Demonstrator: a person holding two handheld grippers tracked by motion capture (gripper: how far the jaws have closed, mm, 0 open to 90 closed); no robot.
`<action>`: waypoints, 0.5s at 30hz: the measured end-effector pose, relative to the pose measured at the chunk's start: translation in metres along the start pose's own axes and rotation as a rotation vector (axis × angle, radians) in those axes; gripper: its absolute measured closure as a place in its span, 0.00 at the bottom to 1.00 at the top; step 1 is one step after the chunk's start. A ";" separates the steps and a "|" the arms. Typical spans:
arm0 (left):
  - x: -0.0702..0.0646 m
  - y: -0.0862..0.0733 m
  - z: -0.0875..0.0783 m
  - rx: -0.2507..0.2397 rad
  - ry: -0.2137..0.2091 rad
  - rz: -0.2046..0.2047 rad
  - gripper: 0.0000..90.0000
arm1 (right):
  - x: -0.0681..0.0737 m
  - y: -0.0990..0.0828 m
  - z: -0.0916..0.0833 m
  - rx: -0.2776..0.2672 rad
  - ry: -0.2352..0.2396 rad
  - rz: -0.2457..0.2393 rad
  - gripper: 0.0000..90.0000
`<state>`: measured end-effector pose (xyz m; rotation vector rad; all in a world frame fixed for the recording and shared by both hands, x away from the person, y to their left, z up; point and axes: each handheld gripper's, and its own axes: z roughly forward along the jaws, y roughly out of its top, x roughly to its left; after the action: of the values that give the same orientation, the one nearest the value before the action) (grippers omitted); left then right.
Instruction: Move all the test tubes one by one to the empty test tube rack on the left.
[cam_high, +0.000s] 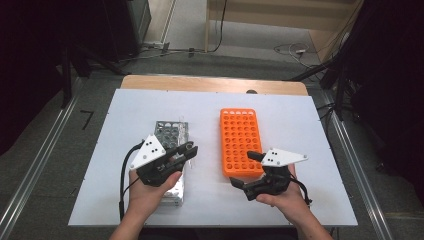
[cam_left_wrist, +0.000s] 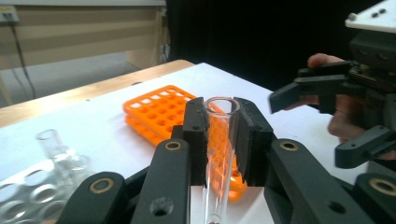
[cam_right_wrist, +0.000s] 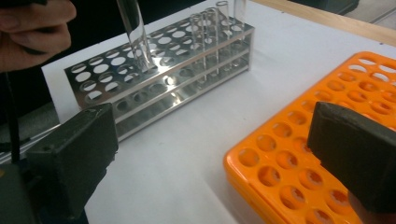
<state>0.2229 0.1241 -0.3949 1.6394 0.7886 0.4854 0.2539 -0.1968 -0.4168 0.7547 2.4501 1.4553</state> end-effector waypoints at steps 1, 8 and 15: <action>0.002 0.000 -0.001 -0.001 0.005 0.000 0.84 | -0.002 -0.001 -0.001 -0.001 -0.010 0.002 0.00; 0.021 0.002 -0.008 -0.019 0.051 -0.021 0.84 | -0.009 -0.008 -0.012 -0.007 -0.052 0.005 0.00; 0.032 0.001 -0.006 -0.023 0.084 -0.030 0.84 | -0.019 -0.019 -0.025 0.001 -0.082 0.032 0.00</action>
<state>0.2403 0.1514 -0.3962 1.5917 0.8659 0.5428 0.2534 -0.2329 -0.4222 0.8411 2.3882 1.4055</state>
